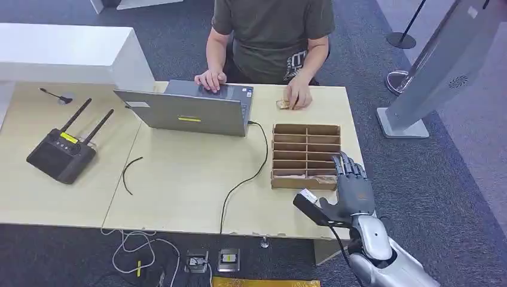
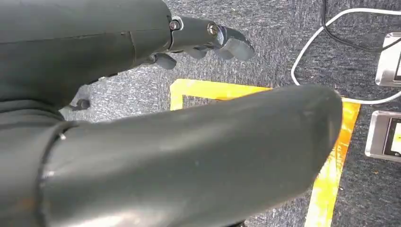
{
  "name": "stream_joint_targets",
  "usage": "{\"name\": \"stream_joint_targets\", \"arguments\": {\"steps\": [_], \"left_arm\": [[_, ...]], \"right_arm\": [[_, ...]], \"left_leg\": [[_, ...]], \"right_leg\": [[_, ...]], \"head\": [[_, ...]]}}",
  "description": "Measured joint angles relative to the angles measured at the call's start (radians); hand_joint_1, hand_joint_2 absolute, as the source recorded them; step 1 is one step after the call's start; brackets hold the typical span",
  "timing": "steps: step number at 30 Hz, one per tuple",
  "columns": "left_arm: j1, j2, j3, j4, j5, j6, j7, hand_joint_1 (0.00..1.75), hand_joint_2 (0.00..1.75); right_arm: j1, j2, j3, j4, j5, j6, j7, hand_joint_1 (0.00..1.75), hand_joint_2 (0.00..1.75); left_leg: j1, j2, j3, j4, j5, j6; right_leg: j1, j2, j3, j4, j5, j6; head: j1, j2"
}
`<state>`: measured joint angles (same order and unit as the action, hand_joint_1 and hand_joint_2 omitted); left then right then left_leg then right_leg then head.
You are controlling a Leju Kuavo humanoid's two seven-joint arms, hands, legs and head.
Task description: Pass the card to the sensor for recognition and then transmit it.
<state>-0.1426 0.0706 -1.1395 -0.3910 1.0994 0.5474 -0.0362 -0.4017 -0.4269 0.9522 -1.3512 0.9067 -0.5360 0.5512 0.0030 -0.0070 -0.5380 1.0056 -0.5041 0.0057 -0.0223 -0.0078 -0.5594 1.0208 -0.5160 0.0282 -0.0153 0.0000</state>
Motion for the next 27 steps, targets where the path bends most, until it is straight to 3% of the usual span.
{"name": "stream_joint_targets", "arguments": {"steps": [26,27], "left_arm": [[-0.010,0.000,-0.009,0.000,-0.020,0.003,0.007,0.00,0.00],[-0.011,0.000,-0.009,0.000,-0.021,0.003,0.007,0.00,0.00]], "right_arm": [[-0.013,0.017,0.011,0.044,0.015,0.006,0.014,0.00,1.75],[-0.013,0.018,0.011,0.045,0.016,0.006,0.014,0.94,1.75]], "left_leg": [[0.000,0.000,0.000,0.000,0.000,0.000],[0.000,0.000,0.000,0.000,0.000,0.000]], "right_leg": [[0.000,0.000,0.000,0.000,0.000,0.000],[0.000,0.000,0.000,0.000,0.000,0.000]], "head": [[0.000,0.000],[0.000,0.000]]}}
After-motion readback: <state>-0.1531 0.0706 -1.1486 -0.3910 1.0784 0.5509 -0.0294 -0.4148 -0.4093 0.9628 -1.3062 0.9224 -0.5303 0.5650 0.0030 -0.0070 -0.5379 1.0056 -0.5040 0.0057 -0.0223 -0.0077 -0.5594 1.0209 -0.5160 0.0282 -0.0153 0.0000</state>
